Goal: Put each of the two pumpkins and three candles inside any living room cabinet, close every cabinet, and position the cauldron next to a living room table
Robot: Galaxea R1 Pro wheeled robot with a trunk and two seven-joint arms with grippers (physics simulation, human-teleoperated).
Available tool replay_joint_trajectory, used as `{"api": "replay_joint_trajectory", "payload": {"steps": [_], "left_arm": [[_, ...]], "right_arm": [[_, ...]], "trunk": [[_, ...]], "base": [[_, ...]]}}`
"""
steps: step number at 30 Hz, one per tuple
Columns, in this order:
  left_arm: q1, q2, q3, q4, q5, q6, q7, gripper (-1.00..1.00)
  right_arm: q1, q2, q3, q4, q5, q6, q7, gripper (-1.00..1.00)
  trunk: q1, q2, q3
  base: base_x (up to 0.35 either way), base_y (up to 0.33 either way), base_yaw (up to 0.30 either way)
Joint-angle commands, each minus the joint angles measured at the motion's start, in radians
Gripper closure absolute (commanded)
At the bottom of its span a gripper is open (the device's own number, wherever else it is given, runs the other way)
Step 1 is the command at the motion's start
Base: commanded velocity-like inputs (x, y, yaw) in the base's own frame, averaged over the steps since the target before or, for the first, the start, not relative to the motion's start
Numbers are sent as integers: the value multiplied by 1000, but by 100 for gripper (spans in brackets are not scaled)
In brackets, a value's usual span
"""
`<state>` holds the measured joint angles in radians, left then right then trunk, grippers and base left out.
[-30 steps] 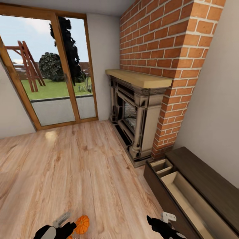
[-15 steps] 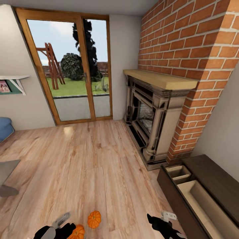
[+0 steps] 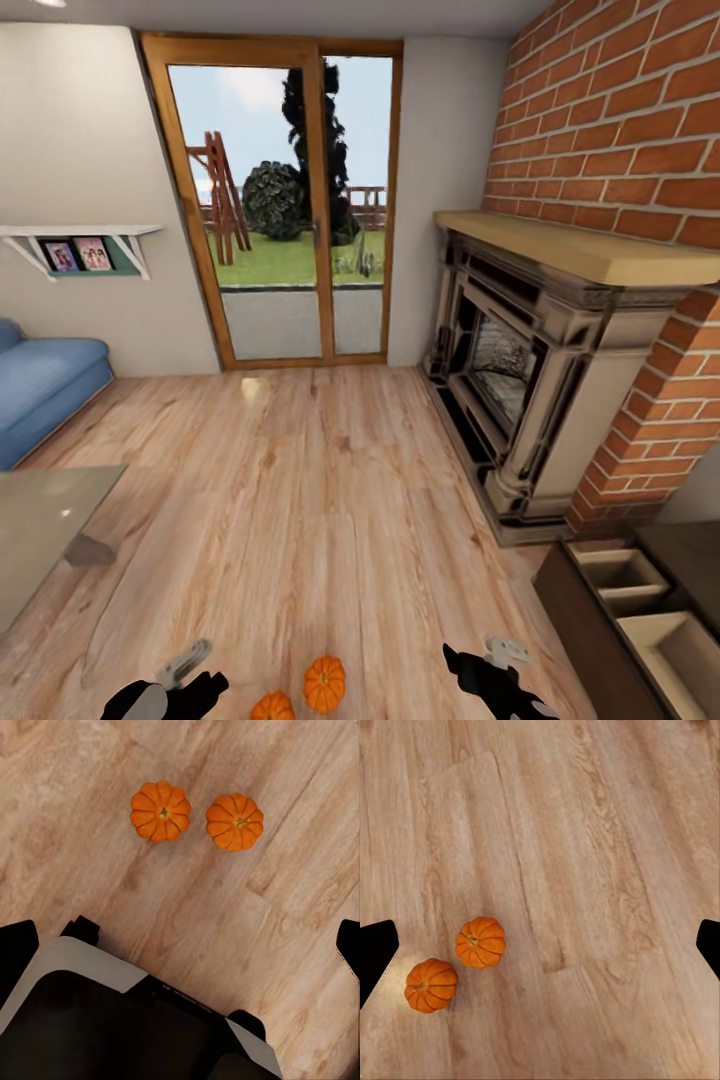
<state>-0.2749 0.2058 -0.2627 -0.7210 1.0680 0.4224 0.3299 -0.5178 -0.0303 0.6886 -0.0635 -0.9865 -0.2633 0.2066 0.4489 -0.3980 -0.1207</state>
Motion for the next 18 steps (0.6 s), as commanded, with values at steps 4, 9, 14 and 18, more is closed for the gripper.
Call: {"api": "replay_joint_trajectory", "payload": {"steps": [4,9,14,18], "left_arm": [[-1,1,-7,-2,10,-1,9,-100],[-1,1,-8,-2,10,-1,9,-100],[-1,1,-9,-2,10,-1,9,-100],[-1,1,-10,-2,10,-1,9,-100]], "right_arm": [[-1,0,6,1,-11,-3,5,-100],[-1,0,6,1,-11,-4,5,-100],[-1,0,6,1,-11,-4,5,-100],[-1,0,6,1,-11,-4,5,-100]], "trunk": [[1,-2,-2],[1,-2,-2],[1,-2,-2],[1,-2,-2]], "base": [[263,45,290],[133,9,290],[56,34,290],[96,10,290]]}}
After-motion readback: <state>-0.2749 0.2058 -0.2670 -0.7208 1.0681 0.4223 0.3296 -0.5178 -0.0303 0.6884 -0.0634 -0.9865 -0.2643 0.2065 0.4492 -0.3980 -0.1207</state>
